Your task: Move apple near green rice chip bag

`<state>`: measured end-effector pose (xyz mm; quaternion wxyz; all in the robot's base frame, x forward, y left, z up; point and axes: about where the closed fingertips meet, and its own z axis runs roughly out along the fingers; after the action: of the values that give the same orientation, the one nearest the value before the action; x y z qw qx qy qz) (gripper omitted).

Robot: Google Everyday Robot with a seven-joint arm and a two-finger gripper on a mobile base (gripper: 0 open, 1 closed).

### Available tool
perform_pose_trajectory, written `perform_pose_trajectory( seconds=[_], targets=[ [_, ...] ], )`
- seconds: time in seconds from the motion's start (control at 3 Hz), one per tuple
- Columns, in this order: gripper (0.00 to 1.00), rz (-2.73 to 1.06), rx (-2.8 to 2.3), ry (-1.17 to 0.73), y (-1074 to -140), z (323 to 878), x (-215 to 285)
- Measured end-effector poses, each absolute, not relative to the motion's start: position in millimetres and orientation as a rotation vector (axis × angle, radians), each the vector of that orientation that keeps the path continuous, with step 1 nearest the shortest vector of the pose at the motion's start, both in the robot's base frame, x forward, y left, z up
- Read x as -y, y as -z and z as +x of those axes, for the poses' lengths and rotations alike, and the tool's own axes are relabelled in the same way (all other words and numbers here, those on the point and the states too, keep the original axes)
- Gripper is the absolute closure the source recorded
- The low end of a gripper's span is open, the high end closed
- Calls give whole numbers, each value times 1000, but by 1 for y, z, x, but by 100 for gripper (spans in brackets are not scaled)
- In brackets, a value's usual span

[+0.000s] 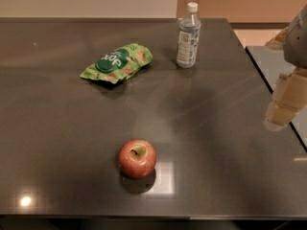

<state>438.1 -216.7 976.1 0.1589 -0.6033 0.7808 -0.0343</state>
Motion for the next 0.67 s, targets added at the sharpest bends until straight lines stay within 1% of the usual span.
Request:
perform_pose_trajectory(
  seconds=[0.67],
  targets=[
    [0, -1738, -2216, 94, -978, 439, 212]
  ],
)
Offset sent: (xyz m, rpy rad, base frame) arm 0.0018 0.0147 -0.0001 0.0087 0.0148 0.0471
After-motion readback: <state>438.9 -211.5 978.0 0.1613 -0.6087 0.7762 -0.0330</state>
